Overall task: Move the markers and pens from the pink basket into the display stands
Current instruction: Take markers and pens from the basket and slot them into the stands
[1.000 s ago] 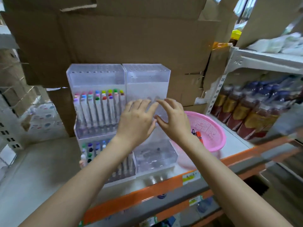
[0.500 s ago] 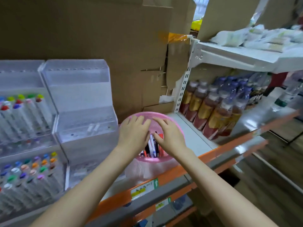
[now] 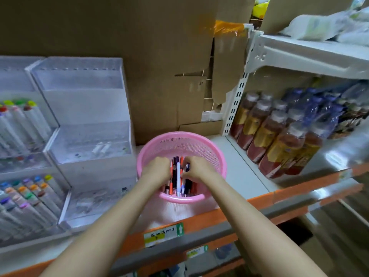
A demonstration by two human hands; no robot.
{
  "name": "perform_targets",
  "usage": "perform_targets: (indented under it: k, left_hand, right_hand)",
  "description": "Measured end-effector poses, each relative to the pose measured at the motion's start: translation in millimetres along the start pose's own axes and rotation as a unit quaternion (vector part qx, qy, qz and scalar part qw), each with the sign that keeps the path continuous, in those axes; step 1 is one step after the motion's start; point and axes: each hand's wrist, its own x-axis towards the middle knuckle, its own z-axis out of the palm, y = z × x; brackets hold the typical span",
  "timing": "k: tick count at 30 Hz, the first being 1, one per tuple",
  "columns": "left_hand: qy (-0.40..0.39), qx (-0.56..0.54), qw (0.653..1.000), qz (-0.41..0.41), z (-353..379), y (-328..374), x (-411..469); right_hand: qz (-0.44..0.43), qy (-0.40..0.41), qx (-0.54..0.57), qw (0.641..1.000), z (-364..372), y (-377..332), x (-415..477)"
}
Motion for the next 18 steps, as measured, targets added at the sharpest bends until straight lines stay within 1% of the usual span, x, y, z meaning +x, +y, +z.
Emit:
perform_targets:
  k: [5, 9, 14, 18]
  left_hand:
    - [-0.023, -0.037, 0.999, -0.014, -6, 3, -1]
    - [-0.041, -0.032, 0.998, -0.026, -11, 5, -3]
    - [-0.045, -0.042, 0.997, -0.038, -9, 4, -1]
    - [-0.039, -0.049, 0.998, -0.032, -10, 5, -2]
  right_hand:
    - [0.020, -0.006, 0.024, 0.999, -1, -2, -2]
    - [0.047, -0.013, 0.034, 0.998, -1, -2, -1]
    - [0.034, -0.008, 0.024, 0.999, 1, -1, -2]
    - [0.028, -0.013, 0.013, 0.999, 3, 0, -2]
